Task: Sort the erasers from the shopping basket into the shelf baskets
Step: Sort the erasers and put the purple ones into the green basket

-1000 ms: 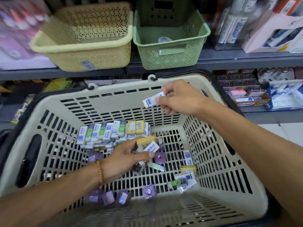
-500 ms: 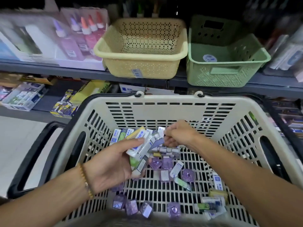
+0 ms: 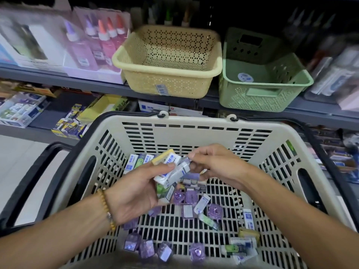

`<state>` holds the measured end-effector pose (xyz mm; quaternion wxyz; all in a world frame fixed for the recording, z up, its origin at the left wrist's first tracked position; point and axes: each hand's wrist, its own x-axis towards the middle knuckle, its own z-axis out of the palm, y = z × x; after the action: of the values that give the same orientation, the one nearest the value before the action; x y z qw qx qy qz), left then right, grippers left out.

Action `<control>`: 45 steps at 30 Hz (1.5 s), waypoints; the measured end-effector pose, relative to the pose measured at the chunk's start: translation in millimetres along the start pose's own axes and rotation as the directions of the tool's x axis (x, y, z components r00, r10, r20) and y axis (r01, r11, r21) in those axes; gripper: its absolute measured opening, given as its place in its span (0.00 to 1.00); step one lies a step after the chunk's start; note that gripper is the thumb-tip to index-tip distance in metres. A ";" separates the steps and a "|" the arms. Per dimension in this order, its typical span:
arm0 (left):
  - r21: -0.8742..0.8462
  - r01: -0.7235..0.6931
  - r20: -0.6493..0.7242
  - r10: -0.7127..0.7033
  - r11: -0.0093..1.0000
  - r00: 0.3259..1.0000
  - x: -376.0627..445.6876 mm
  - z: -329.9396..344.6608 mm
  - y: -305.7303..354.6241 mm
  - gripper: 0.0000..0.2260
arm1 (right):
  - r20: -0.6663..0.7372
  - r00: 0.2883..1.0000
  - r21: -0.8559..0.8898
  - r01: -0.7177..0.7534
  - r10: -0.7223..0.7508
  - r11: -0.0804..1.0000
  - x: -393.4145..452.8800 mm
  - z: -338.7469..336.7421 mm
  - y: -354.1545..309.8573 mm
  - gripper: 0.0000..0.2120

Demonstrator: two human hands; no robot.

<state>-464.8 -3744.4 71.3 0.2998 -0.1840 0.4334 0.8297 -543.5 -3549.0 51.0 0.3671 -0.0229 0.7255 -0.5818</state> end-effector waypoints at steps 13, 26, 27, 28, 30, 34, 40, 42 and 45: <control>-0.030 0.005 -0.164 -0.009 1.000 0.986 6.8 -11.3 1.6 0.22 | -0.258 0.954 -0.086 -0.179 0.152 0.980 24.6 -20.5 31.2 0.07; -0.113 -0.018 -0.122 0.004 0.993 0.993 6.2 -11.2 1.0 0.21 | 0.216 0.974 -0.040 -0.059 0.067 0.997 -2.5 12.7 5.7 0.09; -0.112 -0.015 -0.119 0.002 0.994 0.993 6.3 -12.0 0.7 0.21 | 0.245 0.967 0.008 -0.069 0.065 0.998 -4.1 15.2 4.6 0.07; -0.111 -0.012 -0.116 -0.001 0.994 0.993 6.3 -12.7 0.6 0.22 | 0.256 0.965 0.047 -0.067 0.053 0.997 -5.1 16.3 4.5 0.05; -0.113 -0.006 -0.112 -0.007 0.994 0.994 6.4 -13.7 -0.1 0.21 | 0.254 0.967 0.101 -0.050 0.023 0.994 -5.3 14.8 4.7 0.05; -0.142 -0.004 -0.182 -0.022 0.990 0.983 6.5 -13.2 -0.7 0.15 | 0.069 0.997 0.240 0.015 -0.033 0.971 -3.4 -5.2 5.9 0.05; -0.155 0.014 -0.298 -0.061 0.988 0.953 7.6 -7.6 -2.1 0.13 | -0.238 0.964 0.059 -0.113 0.123 0.992 -2.9 -28.8 27.1 0.11; -0.129 0.020 -0.308 -0.059 0.991 0.950 7.8 -4.5 -3.3 0.14 | -0.291 0.949 -0.022 -0.136 0.124 0.990 1.3 -23.8 34.2 0.08; -0.122 0.008 -0.323 -0.047 0.992 0.945 6.6 -3.0 -4.0 0.14 | -0.373 0.921 -0.044 -0.137 0.111 0.990 8.4 -19.6 39.4 0.05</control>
<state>-467.0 -3742.9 63.5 0.2242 -0.3419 0.4240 0.8081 -545.0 -3524.0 13.9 0.2592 0.1203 0.8011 -0.5260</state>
